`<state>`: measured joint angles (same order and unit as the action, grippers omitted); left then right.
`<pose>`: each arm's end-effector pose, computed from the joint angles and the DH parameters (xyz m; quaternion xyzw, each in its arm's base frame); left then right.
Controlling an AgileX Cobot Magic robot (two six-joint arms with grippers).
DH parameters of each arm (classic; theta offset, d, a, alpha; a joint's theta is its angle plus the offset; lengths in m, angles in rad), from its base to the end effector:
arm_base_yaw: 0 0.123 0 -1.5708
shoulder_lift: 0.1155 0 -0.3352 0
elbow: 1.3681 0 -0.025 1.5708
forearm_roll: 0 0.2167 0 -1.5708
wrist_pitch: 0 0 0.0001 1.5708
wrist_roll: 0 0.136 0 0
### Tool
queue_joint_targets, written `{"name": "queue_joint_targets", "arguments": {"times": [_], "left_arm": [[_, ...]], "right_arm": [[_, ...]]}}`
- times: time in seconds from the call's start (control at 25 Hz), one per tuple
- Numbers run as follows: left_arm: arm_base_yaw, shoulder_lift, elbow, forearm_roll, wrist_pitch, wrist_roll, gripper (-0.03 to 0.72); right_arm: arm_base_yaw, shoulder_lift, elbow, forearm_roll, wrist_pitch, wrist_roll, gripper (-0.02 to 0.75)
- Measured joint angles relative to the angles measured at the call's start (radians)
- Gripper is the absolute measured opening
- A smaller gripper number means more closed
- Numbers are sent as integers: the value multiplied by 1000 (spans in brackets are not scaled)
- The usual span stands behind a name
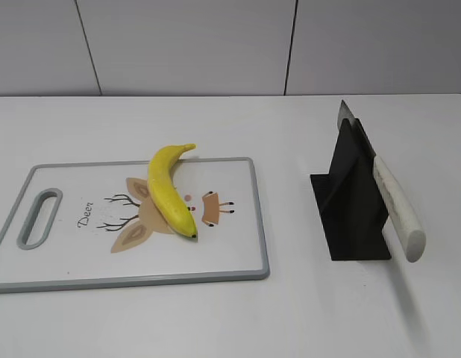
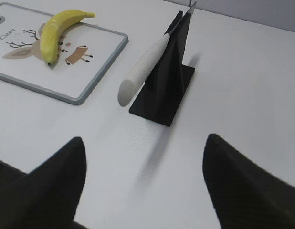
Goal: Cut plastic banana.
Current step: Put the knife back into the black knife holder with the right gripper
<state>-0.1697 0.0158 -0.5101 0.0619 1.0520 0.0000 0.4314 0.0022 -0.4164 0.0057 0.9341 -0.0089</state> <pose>-0.0420 0.0146 0.2453 0.0712 0.8491 -0.0135 0.5233 -0.0288 -0.0126 0.2313 -0.1838 0.8221 0.1158 0.5263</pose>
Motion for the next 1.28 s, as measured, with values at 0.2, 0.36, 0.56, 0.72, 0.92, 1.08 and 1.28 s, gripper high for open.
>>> {"name": "queue_joint_targets", "arguments": {"times": [0.2, 0.36, 0.56, 0.72, 0.92, 1.08, 1.28], "left_arm": [[0, 0, 0, -1, -1, 0, 570], [0, 0, 0, -1, -1, 0, 570], [0, 0, 0, -1, -1, 0, 570], [0, 0, 0, -1, -1, 0, 570], [0, 0, 0, -1, -1, 0, 567], [0, 0, 0, -1, -2, 0, 546], [24, 0, 0, -2, -2, 0, 511]], "right_arm": [[0, -7, 1, 1, 4, -1, 592], [-7, -7, 1, 6, 4, -1, 592], [-108, -7, 1, 38, 5, -1, 592], [-218, -7, 1, 42, 5, -1, 592], [-295, -7, 1, 44, 5, 0, 592], [-300, -7, 1, 45, 5, 0, 592], [-300, -7, 1, 48, 5, -1, 592]]}}
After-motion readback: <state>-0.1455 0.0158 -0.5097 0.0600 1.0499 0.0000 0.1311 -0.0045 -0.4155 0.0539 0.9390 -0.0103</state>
